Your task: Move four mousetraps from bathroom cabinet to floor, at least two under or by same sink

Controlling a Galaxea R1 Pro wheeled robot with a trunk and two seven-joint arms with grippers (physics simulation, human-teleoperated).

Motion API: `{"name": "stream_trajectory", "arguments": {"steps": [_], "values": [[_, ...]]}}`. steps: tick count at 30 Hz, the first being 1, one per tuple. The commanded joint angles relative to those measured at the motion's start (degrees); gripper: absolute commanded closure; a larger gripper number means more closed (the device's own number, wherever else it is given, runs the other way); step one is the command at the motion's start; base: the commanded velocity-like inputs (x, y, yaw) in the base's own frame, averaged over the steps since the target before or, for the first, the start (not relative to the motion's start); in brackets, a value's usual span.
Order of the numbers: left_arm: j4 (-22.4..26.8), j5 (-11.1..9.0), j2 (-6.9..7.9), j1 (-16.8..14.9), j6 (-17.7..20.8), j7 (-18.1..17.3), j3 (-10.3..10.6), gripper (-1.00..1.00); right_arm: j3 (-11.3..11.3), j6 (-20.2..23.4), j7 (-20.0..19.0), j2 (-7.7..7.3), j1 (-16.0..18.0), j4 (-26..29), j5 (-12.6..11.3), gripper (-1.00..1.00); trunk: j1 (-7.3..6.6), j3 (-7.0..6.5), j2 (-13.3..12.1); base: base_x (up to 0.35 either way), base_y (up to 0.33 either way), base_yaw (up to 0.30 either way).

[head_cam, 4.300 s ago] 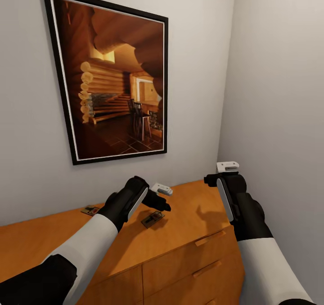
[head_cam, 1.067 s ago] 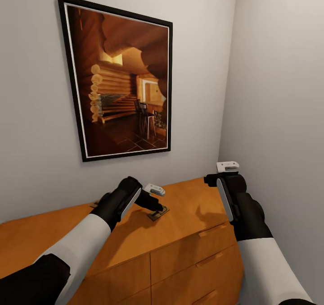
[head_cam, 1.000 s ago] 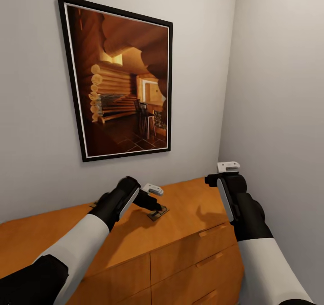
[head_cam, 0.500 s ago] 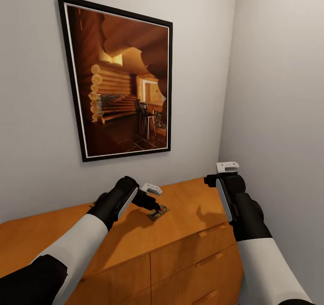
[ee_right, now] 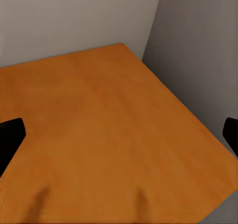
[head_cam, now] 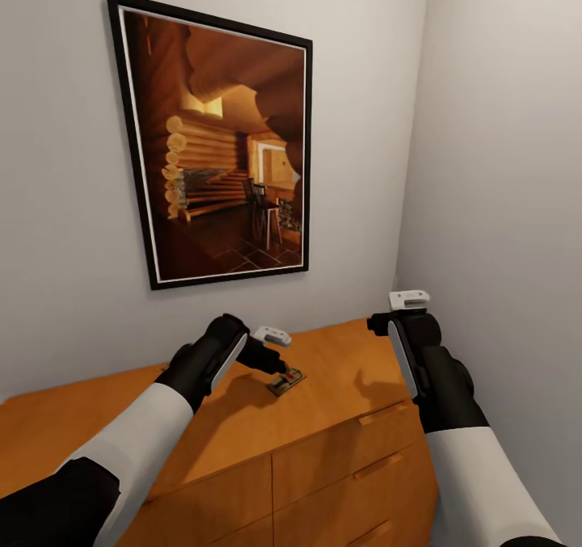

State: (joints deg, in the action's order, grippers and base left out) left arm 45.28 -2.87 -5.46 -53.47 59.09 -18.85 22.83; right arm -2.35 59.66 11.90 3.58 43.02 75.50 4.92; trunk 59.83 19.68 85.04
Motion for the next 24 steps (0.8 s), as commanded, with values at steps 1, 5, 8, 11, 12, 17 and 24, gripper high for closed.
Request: {"name": "stream_trajectory", "arguments": {"steps": [1, 5, 8, 11, 12, 17, 24], "values": [[0.17, -0.26, 0.01, -0.06, 0.22, 0.13, 0.07, -1.00, -0.04, 0.34, -0.21, -0.01, 0.04, 0.04, 0.46, -1.00, 0.00, 0.08, 0.04, 0.000, 0.000, 0.160], [0.57, -0.28, 0.01, -0.06, 0.23, 0.13, 0.05, -1.00, -0.02, 0.34, -0.21, -0.07, 0.04, 0.06, 0.50, -1.00, 0.00, 0.08, 0.04, 0.000, 0.000, 0.196], [0.75, -0.29, 0.01, -0.06, 0.23, 0.13, 0.03, -1.00, 0.02, 0.34, -0.21, -0.15, 0.04, 0.07, 0.50, -1.00, 0.00, 0.08, 0.04, 0.000, 0.000, 0.178], [0.83, -0.29, 0.01, -0.06, 0.23, 0.13, 0.03, -1.00, 0.04, 0.34, -0.21, -0.18, 0.04, 0.08, 0.50, -1.00, 0.00, 0.08, 0.04, 0.000, 0.000, 0.109], [0.85, -0.29, 0.01, -0.06, 0.23, 0.13, 0.03, -1.00, 0.04, 0.34, -0.21, -0.20, 0.04, 0.06, 0.50, -1.00, 0.00, 0.08, 0.04, 0.000, 0.000, 0.075], [0.92, -0.29, -0.01, -0.04, 0.22, 0.13, 0.05, -1.00, 0.02, 0.34, -0.18, -0.23, 0.04, 0.02, 0.40, -1.00, 0.00, 0.08, 0.04, 0.000, 0.000, 0.040], [0.94, -0.29, -0.06, -0.02, 0.23, 0.13, 0.15, -1.00, 0.05, 0.34, -0.14, -0.28, 0.04, 0.00, 0.43, -1.00, 0.00, 0.08, 0.04, 0.000, 0.000, 0.012]]}}
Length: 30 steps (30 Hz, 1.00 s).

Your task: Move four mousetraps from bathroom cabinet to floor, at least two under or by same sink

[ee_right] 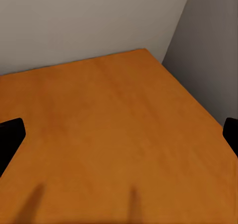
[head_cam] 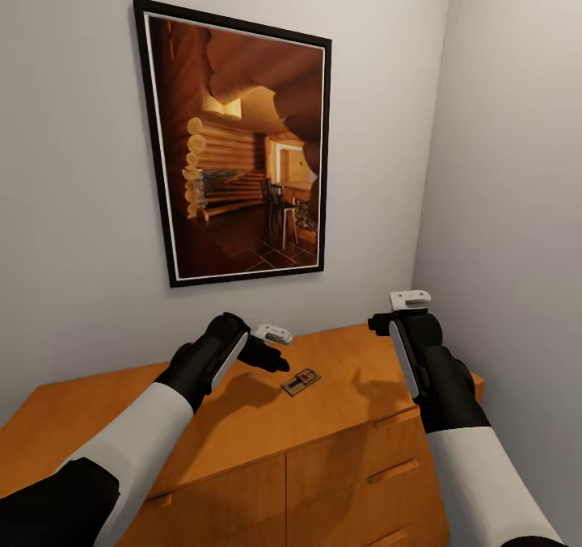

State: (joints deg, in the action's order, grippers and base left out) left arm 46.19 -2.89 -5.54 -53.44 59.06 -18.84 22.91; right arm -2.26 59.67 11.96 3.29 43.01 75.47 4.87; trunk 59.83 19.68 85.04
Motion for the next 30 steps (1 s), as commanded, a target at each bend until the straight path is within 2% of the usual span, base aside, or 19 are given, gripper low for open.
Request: {"name": "stream_trajectory", "arguments": {"steps": [1, 8, 19, 30], "values": [[0.04, -0.27, 0.00, -0.06, 0.26, 0.12, 0.08, -1.00, -0.04, 0.33, -0.19, 0.00, 0.05, 0.03, 0.50, -1.00, 0.00, 0.07, 0.04, 0.000, 0.000, 0.005], [0.04, -0.07, -0.22, -0.08, 0.33, 0.12, 0.24, -1.00, -0.05, 0.33, -0.18, -0.03, 0.05, 0.09, 0.58, -1.00, 0.00, 0.07, 0.04, 0.000, -0.025, 0.003], [0.09, 0.13, -0.40, -0.09, 0.35, 0.13, 0.37, -1.00, -0.05, 0.33, -0.15, -0.04, 0.05, 0.11, 0.64, -1.00, 0.00, 0.07, 0.04, 0.000, -0.167, 0.000], [0.13, 0.16, -0.29, -0.09, 0.28, 0.12, 0.28, -1.00, -0.10, 0.33, -0.17, -0.12, 0.05, 0.12, 0.61, -1.00, 0.00, 0.07, 0.04, 0.000, -0.031, 0.000]]}}
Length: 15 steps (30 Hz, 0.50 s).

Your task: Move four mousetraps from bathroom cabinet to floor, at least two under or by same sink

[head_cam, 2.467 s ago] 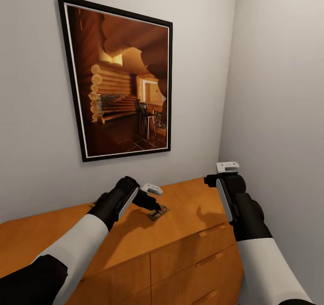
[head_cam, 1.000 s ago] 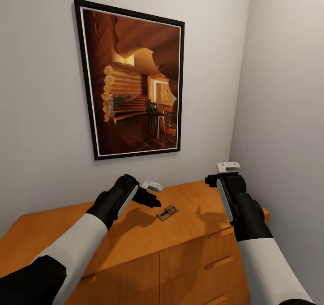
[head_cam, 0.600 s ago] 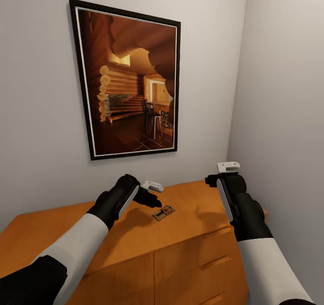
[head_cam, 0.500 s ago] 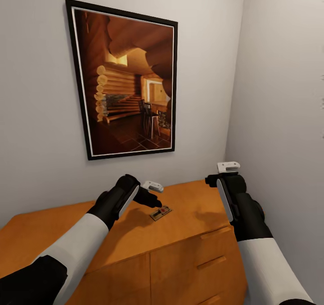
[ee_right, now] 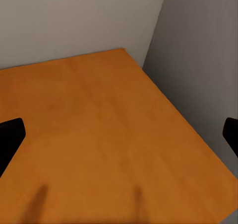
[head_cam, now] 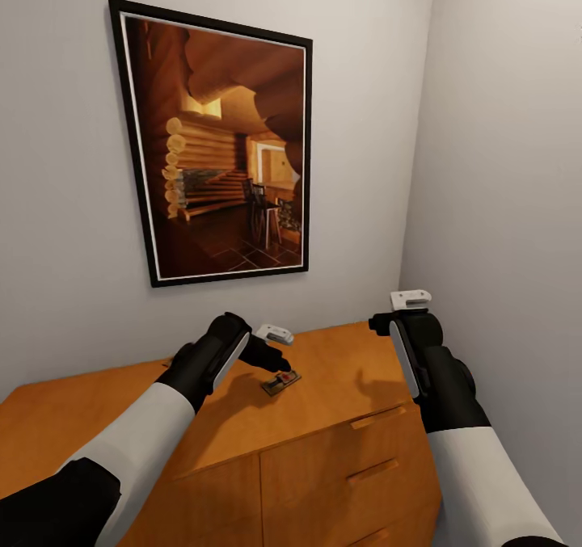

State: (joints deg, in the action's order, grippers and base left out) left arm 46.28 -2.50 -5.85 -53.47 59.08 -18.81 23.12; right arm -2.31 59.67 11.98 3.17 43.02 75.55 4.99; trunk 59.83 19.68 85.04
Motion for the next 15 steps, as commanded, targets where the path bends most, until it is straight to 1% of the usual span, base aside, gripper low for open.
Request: {"name": "stream_trajectory", "arguments": {"steps": [1, 15], "values": [[0.04, -0.23, 0.04, -0.05, 0.24, 0.09, 0.06, -1.00, -0.05, 0.33, -0.19, 0.00, 0.05, 0.03, 0.50, -1.00, 0.00, 0.07, 0.04, 0.000, -0.008, 0.000], [0.02, -0.32, 0.12, -0.05, 0.31, 0.15, 0.35, -1.00, -0.07, 0.33, -0.20, -0.01, 0.05, 0.03, 0.47, -1.00, 0.00, 0.07, 0.04, 0.000, -0.002, 0.000]]}}
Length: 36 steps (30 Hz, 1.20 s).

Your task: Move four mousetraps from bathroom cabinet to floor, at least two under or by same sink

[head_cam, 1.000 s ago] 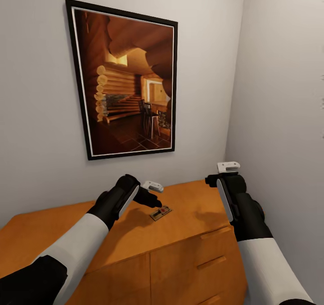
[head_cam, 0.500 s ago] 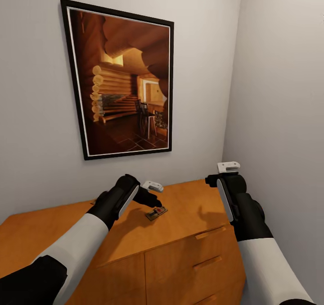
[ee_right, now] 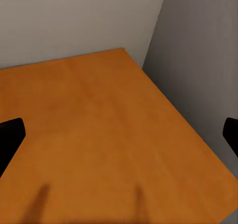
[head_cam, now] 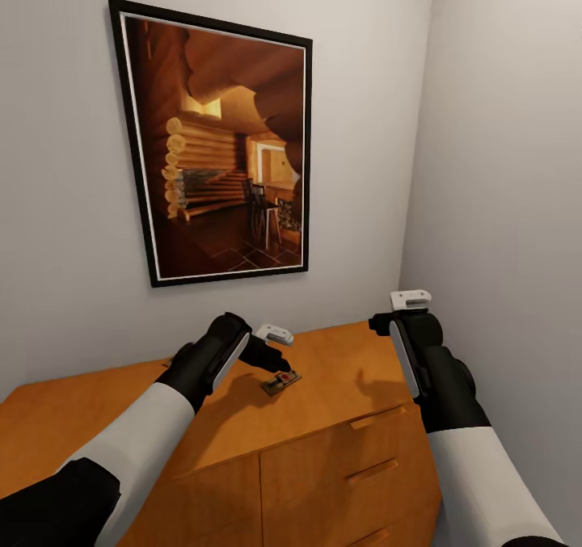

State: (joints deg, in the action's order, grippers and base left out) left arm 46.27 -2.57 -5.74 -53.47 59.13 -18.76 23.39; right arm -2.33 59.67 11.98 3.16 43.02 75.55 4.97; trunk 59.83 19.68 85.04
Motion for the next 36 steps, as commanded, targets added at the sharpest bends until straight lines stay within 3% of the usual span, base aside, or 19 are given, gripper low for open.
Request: {"name": "stream_trajectory", "arguments": {"steps": [1, 11, 24, 36], "values": [[0.04, -0.28, 0.04, -0.05, 0.25, 0.11, 0.15, -1.00, -0.05, 0.33, -0.20, 0.01, 0.05, 0.03, 0.49, -1.00, 0.00, 0.08, 0.04, 0.000, 0.000, 0.000], [0.05, -0.51, 0.16, -0.04, 0.14, 0.08, 0.94, -1.00, 0.01, 0.33, -0.21, -0.11, 0.05, 0.03, 0.48, -1.00, 0.00, 0.08, 0.04, 0.000, 0.000, 0.000], [0.13, -0.73, 0.25, -0.05, 0.11, -0.02, 4.82, -1.00, -0.04, 0.33, -0.21, -0.17, 0.05, 0.01, 0.48, -1.00, 0.00, 0.08, 0.04, 0.000, 0.000, 0.000], [0.20, -0.85, 0.32, -0.05, 0.09, -1.79, 5.27, -1.00, -0.05, 0.33, -0.21, -0.17, 0.05, -0.05, 0.48, -1.00, 0.00, 0.08, 0.04, 0.000, 0.000, 0.000]]}}
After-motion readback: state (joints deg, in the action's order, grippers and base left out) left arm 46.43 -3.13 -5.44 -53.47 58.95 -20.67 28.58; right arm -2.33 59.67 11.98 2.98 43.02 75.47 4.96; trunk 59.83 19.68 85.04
